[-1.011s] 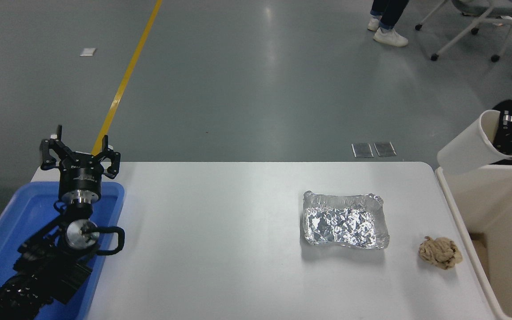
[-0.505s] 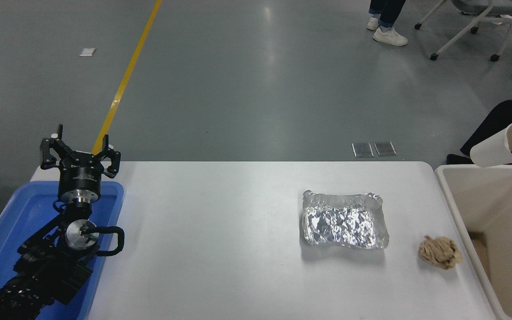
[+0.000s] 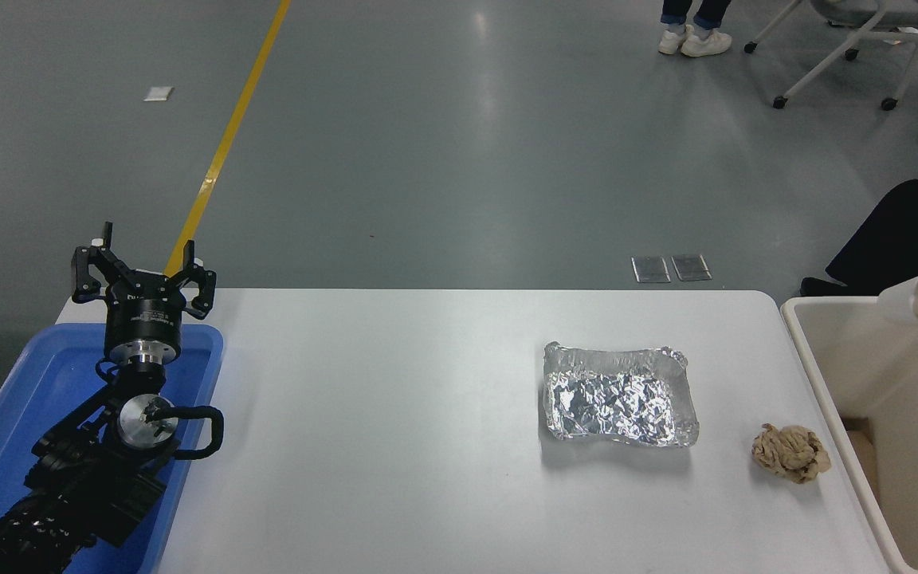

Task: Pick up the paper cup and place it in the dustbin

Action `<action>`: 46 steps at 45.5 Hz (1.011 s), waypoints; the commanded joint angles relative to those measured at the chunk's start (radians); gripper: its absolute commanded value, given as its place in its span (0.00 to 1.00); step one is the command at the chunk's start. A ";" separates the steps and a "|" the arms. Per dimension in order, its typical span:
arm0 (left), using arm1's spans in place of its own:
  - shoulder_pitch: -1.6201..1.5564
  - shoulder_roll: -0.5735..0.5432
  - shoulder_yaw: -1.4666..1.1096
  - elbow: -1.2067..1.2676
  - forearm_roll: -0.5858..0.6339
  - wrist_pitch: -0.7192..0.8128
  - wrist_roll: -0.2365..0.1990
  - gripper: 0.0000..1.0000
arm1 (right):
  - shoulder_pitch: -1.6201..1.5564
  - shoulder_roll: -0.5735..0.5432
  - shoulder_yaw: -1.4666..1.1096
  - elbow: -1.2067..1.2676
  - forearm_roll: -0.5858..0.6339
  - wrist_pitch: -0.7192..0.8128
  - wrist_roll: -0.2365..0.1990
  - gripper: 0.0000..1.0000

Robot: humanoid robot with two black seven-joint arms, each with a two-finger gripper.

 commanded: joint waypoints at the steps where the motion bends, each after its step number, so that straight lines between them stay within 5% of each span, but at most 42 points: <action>1: 0.000 0.000 0.000 0.000 0.000 0.000 0.000 0.99 | -0.111 0.073 0.020 -0.051 0.024 -0.203 0.000 0.00; 8: 0.000 0.000 0.000 0.000 0.000 0.000 0.000 0.99 | -0.148 0.118 0.025 -0.050 0.026 -0.335 -0.001 0.00; 26: 0.000 0.000 0.000 0.000 0.000 0.000 0.000 0.99 | -0.155 0.130 0.039 -0.048 0.026 -0.346 -0.008 0.00; 28: 0.000 0.000 0.000 0.000 0.000 0.000 0.000 0.99 | -0.154 0.130 0.039 -0.050 0.028 -0.352 -0.008 0.36; 30: 0.000 0.000 0.000 0.000 0.000 0.000 0.000 0.99 | -0.152 0.129 0.039 -0.047 0.032 -0.361 -0.008 0.94; 31: 0.000 0.000 0.000 0.000 0.000 0.000 0.000 0.99 | -0.152 0.129 0.039 -0.044 0.034 -0.364 -0.006 1.00; 46: 0.000 0.000 0.000 0.000 0.000 0.000 0.000 0.99 | -0.145 0.129 0.036 -0.047 0.034 -0.347 0.002 1.00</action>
